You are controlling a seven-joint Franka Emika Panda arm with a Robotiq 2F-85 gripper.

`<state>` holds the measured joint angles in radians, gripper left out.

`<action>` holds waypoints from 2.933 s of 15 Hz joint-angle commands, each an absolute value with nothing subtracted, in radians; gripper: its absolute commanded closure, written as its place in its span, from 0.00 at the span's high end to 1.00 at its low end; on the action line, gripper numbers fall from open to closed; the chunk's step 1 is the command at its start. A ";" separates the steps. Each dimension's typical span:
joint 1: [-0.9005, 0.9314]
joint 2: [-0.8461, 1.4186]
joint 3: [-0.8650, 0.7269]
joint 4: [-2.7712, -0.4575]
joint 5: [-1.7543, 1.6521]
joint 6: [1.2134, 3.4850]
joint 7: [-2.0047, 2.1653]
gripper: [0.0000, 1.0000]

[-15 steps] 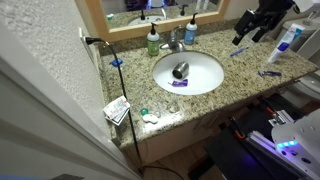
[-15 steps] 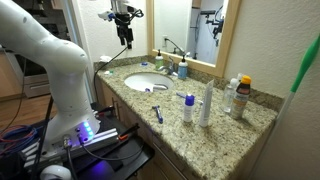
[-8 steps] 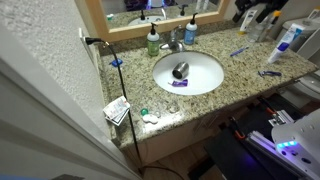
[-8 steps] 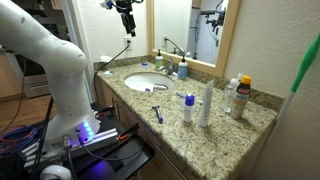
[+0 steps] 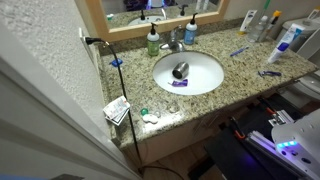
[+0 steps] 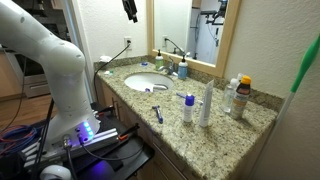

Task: Push the faucet handle down

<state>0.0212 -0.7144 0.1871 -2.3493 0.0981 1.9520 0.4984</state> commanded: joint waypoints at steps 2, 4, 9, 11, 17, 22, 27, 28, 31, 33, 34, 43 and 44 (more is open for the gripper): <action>-0.005 -0.439 0.207 -2.234 0.036 1.987 0.401 1.00; 0.018 -0.317 0.182 -2.131 0.027 1.935 0.335 1.00; 0.034 -0.232 0.168 -2.065 0.007 1.958 0.376 1.00; 0.038 -0.201 0.168 -2.048 -0.002 1.926 0.367 1.00; 0.062 0.044 0.173 -1.926 -0.190 1.932 0.343 1.00; 0.090 0.116 0.137 -1.869 -0.189 1.940 0.385 1.00; 0.096 0.221 0.122 -1.780 -0.170 1.925 0.353 1.00; 0.101 0.255 0.113 -1.755 -0.180 1.954 0.376 1.00; 0.103 0.356 0.087 -1.663 -0.170 2.008 0.385 1.00; 0.107 0.423 0.069 -1.582 -0.155 2.019 0.395 1.00; 0.107 0.448 0.065 -1.542 -0.130 2.006 0.391 1.00; 0.131 0.586 0.034 -1.416 -0.091 2.020 0.420 1.00; 0.131 0.606 0.030 -1.392 -0.072 2.023 0.429 1.00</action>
